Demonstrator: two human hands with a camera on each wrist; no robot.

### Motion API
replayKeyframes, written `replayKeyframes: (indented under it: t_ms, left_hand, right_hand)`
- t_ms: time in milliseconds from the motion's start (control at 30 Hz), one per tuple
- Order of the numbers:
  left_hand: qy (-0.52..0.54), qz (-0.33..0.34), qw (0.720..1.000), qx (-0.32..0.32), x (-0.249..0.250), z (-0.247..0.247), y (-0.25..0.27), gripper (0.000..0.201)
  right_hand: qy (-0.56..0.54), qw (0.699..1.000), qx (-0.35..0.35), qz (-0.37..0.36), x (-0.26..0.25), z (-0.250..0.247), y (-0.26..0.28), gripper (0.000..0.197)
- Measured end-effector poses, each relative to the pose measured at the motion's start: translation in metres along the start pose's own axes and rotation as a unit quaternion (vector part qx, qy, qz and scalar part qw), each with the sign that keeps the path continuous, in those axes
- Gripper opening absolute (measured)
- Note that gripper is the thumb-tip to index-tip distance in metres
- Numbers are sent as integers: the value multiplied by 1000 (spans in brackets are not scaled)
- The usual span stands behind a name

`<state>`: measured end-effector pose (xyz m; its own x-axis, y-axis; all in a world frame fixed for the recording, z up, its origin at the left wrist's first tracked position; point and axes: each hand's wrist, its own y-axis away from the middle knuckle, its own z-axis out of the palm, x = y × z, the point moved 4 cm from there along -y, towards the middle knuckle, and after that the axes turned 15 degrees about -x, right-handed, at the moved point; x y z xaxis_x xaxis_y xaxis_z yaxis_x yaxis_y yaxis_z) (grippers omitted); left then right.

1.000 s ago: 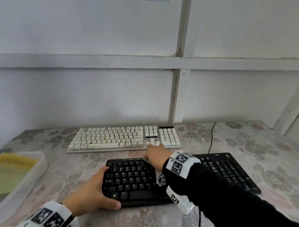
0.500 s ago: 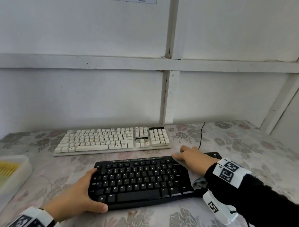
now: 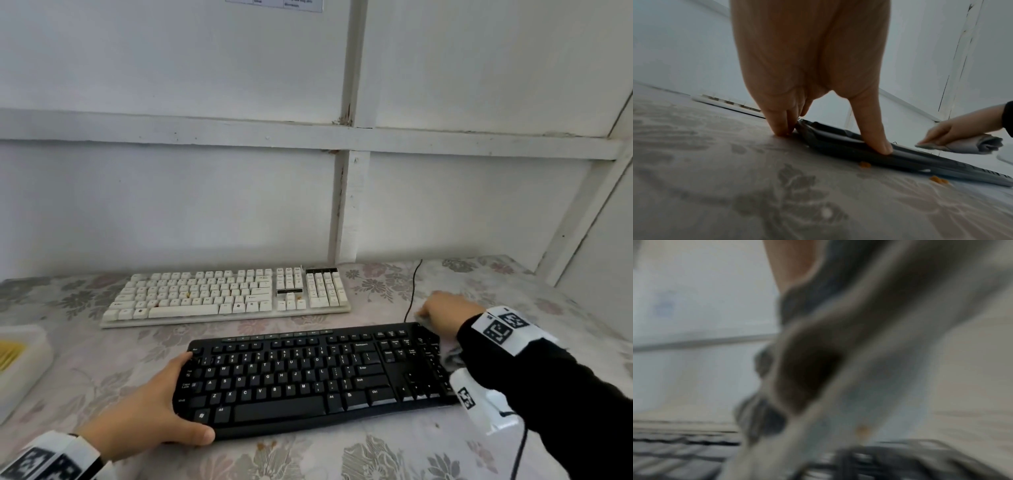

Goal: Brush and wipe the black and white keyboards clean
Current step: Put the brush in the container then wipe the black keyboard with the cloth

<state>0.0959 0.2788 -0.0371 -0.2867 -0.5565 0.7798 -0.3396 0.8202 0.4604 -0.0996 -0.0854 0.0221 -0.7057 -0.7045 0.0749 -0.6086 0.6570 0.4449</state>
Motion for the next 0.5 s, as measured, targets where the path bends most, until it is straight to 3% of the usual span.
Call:
replayKeyframes:
  t_ms: [100,167,300,400,500]
  left_hand:
    - [2,3,1000,1,1,0,0,161]
    - [1,2,1000,1,0,1,0,161]
    - [-9,-5,1000,-1,-1,0,-2,157]
    - [-16,-20,1000,1,-5,-1,-2,156]
    - [-22,-21,999,9,-8,-3,-3,153]
  right_hand:
    - [1,990,5,-142,-59,2,7,30]
    - [21,982,-29,-187,-89,14,7,26]
    - [88,984,-39,-149,-84,24,2,27]
    - [72,993,-22,-91,-39,27,-4,39]
    - [53,998,-16,-20,5,27,-3,34]
